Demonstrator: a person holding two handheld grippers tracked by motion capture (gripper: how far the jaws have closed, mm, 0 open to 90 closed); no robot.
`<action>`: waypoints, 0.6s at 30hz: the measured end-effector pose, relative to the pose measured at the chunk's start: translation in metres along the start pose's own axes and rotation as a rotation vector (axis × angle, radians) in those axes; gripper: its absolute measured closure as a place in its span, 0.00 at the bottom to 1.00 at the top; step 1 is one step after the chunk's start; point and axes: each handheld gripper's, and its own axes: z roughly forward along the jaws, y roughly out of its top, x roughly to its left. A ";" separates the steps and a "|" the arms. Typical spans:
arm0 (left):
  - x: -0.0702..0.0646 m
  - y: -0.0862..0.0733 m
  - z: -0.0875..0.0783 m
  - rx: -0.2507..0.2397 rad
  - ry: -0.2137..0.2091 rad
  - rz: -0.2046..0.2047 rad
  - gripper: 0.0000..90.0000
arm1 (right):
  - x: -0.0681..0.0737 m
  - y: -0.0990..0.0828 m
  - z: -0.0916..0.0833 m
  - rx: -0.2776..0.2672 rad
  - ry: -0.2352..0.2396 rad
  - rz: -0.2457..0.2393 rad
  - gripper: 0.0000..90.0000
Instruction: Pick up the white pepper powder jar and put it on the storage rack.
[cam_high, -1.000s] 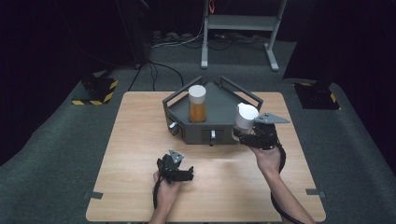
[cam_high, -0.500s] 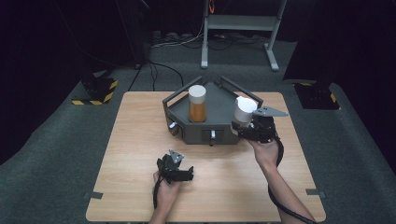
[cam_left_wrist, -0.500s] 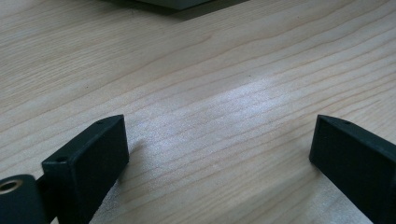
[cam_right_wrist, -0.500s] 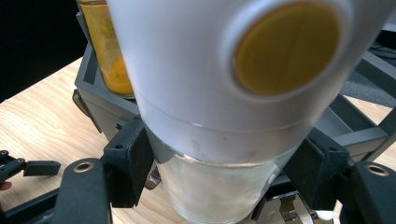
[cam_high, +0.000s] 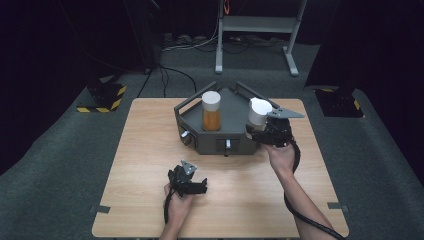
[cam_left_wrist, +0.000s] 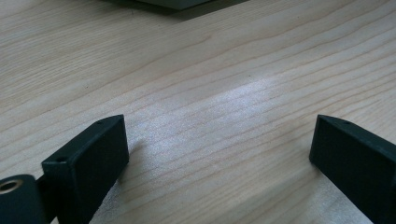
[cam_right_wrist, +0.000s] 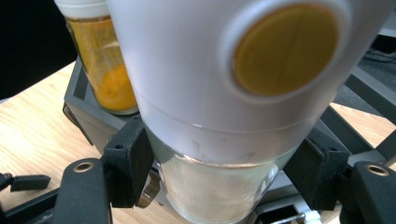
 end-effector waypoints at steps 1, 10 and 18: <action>0.000 0.000 0.000 0.000 0.000 0.000 0.05 | 0.000 0.001 0.001 -0.004 0.001 0.000 0.34; 0.000 0.000 0.000 0.000 -0.001 -0.001 0.05 | 0.003 0.010 0.011 -0.002 -0.005 -0.006 0.34; 0.000 0.000 0.000 0.001 -0.002 0.002 0.05 | 0.004 0.016 0.021 0.010 -0.018 -0.011 0.34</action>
